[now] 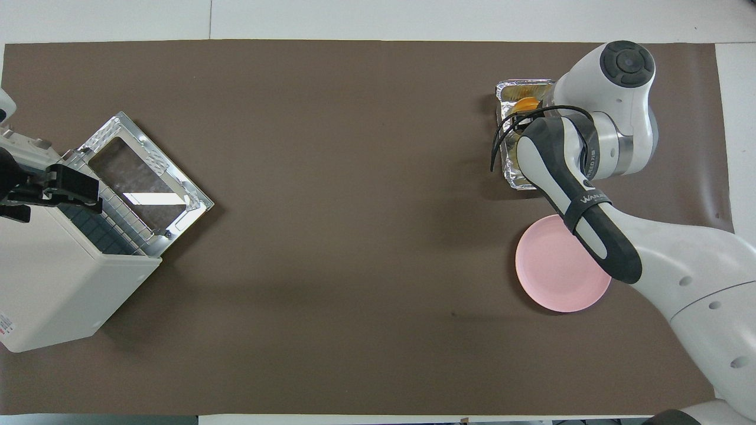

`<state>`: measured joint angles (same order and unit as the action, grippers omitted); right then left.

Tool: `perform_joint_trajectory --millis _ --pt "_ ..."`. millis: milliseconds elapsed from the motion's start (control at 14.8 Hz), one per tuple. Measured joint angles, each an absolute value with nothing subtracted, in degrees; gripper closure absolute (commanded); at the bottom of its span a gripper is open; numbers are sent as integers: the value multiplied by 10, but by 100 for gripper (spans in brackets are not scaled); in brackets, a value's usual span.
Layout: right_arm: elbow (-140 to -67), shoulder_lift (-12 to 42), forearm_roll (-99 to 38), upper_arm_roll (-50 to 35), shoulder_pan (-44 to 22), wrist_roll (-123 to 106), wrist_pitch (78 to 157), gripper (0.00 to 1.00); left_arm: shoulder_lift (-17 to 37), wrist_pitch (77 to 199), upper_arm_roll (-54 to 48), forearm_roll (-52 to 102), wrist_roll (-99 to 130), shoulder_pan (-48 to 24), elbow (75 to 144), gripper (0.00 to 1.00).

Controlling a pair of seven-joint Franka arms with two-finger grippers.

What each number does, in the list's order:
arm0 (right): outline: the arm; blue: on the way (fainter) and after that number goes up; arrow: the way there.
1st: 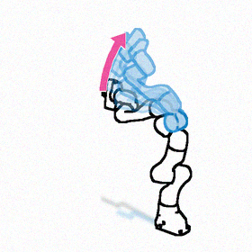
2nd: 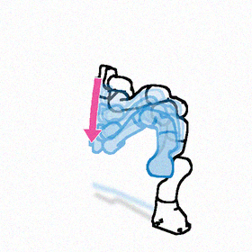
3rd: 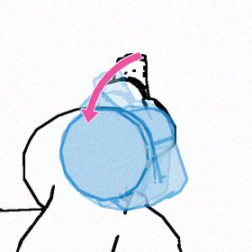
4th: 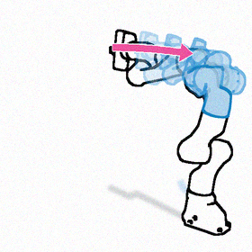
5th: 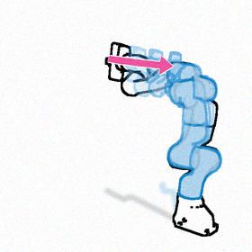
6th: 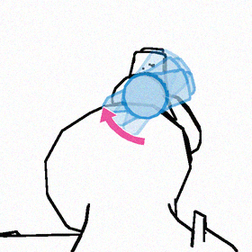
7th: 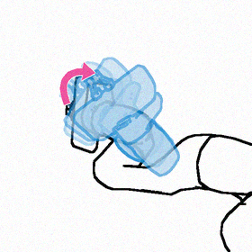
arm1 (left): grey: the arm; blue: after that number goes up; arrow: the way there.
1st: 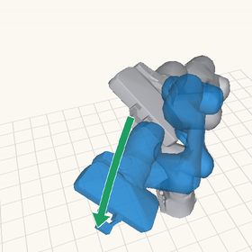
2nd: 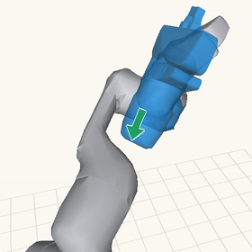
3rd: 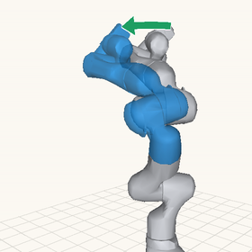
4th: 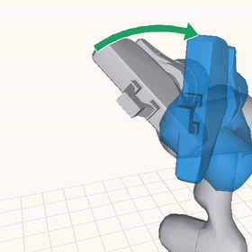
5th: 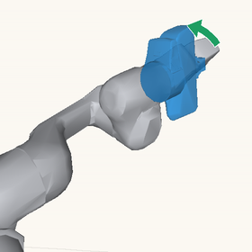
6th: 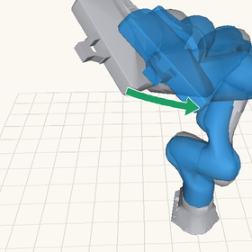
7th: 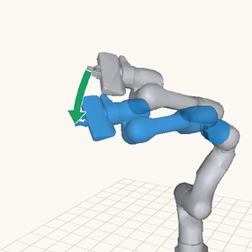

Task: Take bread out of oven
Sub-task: 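Lift the bread with the right gripper and move it over the plate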

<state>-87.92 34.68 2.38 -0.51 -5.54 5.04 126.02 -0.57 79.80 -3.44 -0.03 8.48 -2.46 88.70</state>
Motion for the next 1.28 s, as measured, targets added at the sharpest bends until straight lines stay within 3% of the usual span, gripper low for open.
perform_joint_trajectory --millis 472,810,1012,1282 --pt "-841 336 24 -3 -55 50 1184 100 -6 798 -34 0 85 -25 887 0" --pt "-823 291 24 -5 -58 50 1085 100 -6 798 -34 0 85 -25 887 0" --pt "-848 224 23 -7 -58 51 1010 100 -6 798 -34 0 85 -25 887 0" --pt "-1013 87 1 -7 -56 51 1023 100 -6 798 -34 0 85 -25 887 0"
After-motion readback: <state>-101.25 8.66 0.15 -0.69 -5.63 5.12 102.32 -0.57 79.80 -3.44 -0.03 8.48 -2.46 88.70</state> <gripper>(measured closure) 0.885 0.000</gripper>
